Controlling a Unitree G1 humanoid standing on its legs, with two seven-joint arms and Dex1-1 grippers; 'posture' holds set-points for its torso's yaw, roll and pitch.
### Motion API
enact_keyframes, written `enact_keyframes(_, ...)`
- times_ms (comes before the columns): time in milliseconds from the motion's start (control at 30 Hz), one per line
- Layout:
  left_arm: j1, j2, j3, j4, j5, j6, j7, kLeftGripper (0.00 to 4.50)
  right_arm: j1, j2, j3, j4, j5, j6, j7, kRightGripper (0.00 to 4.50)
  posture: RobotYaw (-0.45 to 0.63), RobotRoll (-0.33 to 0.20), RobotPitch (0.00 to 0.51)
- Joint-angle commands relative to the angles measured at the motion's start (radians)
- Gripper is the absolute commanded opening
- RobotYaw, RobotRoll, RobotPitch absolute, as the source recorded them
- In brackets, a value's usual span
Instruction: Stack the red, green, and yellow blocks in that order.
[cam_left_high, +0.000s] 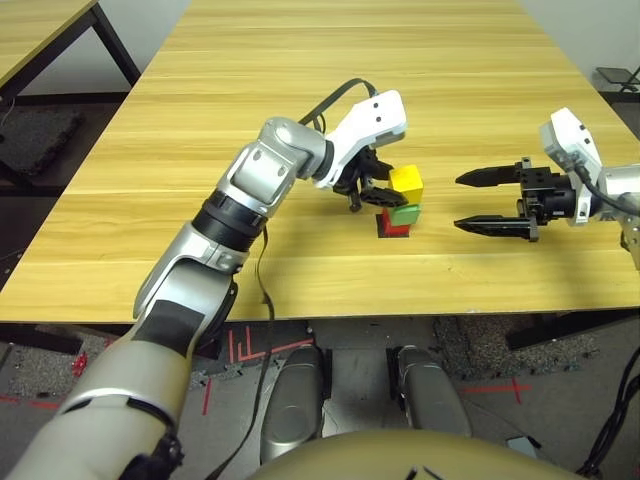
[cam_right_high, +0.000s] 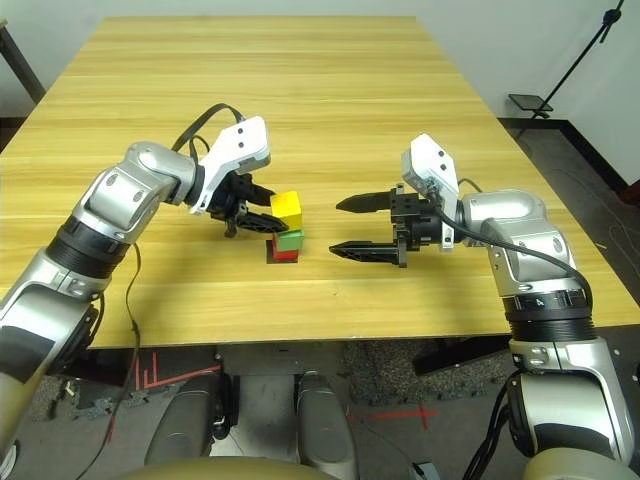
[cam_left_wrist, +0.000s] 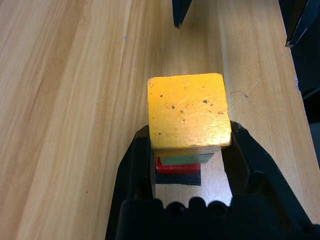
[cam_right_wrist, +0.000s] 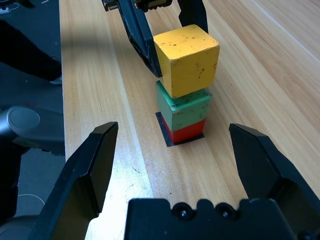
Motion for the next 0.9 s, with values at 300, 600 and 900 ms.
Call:
enact_keyframes(300, -0.003, -0.02, -0.015, 0.004, 0.03, -0.004, 0.014, 2.02, 0.02, 0.002, -0.008, -0.02, 0.012, 0.003, -0.01, 4.5, 0.0, -0.043, 0.081)
enact_keyframes(600, 0.023, -0.05, 0.004, -0.025, 0.016, 0.004, 0.044, 4.46, 0.007, -0.001, -0.014, 0.023, 0.003, -0.014, -0.008, 4.5, 0.01, -0.061, 0.066)
enact_keyframes(900, 0.276, 0.014, 0.471, -0.499, -0.145, 0.317, 0.326, 4.46, 0.033, -0.082, -0.183, 0.147, 0.019, 0.01, -0.112, 4.5, 0.03, -0.084, 0.067)
